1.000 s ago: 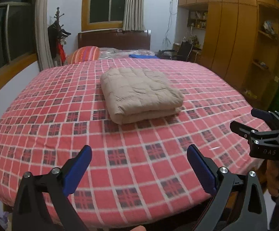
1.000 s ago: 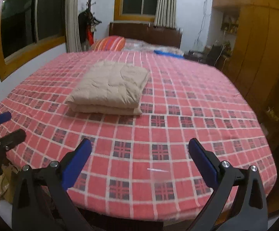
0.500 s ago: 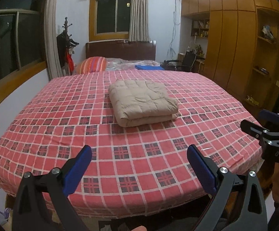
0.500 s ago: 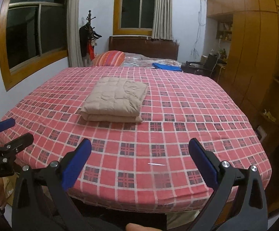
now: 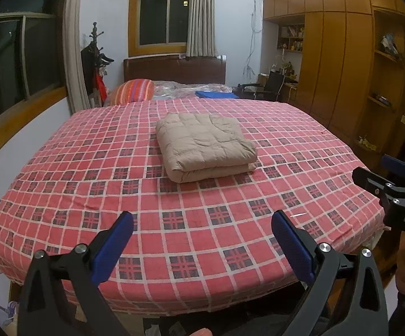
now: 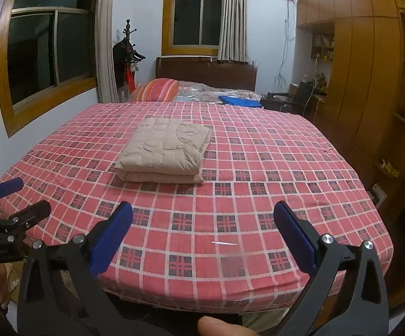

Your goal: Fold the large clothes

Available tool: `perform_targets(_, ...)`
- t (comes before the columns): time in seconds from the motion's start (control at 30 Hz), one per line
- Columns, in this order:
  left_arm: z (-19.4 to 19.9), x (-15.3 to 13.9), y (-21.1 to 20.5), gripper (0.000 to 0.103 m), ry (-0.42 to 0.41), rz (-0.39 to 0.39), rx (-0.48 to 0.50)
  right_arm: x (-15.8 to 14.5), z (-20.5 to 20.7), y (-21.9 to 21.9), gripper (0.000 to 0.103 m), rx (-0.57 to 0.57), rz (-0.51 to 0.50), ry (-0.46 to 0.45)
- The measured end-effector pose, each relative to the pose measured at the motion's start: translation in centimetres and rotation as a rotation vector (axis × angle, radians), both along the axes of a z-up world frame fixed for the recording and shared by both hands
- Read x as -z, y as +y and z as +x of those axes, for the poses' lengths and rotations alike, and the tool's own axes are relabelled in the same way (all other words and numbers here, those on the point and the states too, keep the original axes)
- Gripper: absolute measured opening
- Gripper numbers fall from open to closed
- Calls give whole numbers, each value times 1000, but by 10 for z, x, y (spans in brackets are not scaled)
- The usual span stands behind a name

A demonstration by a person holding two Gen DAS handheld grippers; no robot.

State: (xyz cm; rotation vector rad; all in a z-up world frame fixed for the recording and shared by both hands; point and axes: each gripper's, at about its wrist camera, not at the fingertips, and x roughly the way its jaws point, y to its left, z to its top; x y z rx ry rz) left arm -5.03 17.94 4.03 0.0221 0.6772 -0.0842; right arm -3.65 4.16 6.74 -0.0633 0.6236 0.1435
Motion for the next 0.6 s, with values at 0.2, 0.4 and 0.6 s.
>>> perform_targets(0.2,1,0,1,99,2,-4,0,-1,0,0,100,1,0,-1)
perform_targets(0.4,0,-1,1,99,1,-12,0,-2,0,1,100,-3,-4,-8)
perform_targets(0.6,-1,-2,-1,99,-5,-15,4,-2,-1,3,100,0,-13,-11)
